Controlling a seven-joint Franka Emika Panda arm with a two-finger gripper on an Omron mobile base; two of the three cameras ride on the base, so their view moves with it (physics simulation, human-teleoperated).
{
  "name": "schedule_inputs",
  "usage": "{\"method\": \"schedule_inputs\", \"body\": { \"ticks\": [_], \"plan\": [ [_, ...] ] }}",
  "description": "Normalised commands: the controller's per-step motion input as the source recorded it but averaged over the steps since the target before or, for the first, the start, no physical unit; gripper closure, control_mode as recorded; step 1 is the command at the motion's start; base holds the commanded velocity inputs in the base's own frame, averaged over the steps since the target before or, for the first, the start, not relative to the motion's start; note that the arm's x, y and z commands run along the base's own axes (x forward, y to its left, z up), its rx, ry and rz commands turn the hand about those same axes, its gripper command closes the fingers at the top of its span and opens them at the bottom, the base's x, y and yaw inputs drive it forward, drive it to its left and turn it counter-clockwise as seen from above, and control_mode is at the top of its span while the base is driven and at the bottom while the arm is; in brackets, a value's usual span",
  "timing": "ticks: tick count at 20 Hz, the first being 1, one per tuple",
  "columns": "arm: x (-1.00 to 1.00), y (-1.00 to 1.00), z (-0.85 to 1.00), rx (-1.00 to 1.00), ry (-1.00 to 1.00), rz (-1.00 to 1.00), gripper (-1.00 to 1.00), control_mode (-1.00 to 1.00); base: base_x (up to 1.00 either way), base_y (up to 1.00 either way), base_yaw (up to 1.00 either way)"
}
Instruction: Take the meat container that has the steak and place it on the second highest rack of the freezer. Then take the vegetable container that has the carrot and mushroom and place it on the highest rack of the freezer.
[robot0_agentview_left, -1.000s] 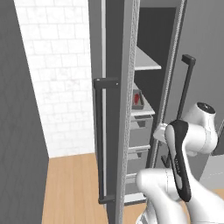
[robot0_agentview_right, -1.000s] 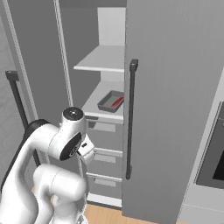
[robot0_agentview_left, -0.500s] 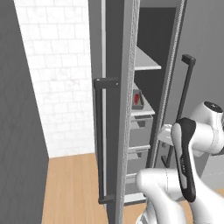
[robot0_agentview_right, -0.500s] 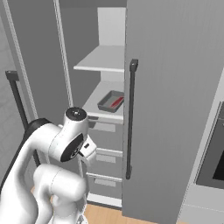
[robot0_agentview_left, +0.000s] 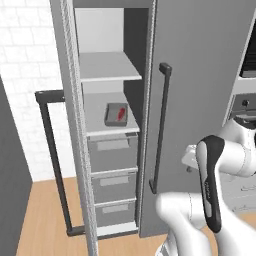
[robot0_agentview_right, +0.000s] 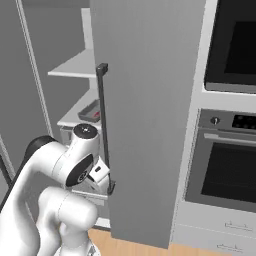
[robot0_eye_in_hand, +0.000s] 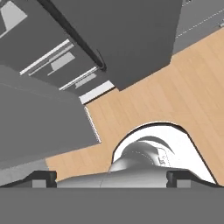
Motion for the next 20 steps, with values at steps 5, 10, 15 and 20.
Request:
{"method": "schedule_inputs", "body": {
  "ticks": [5, 10, 15, 20],
  "plan": [
    [0.0, 0.0, 0.0, 0.0, 0.0, 0.0, -1.0, 1.0, 0.0, -1.0, -0.03],
    [0.0, 0.0, 0.0, 0.0, 0.0, 0.0, -1.0, 1.0, 0.24, -1.0, 0.0],
    [0.0, 0.0, 0.0, 0.0, 0.0, 0.0, -1.0, 1.0, 0.4, -1.0, 0.0],
    [0.0, 0.0, 0.0, 0.0, 0.0, 0.0, -1.0, 1.0, 0.52, -1.0, 0.0]
  ]
}}
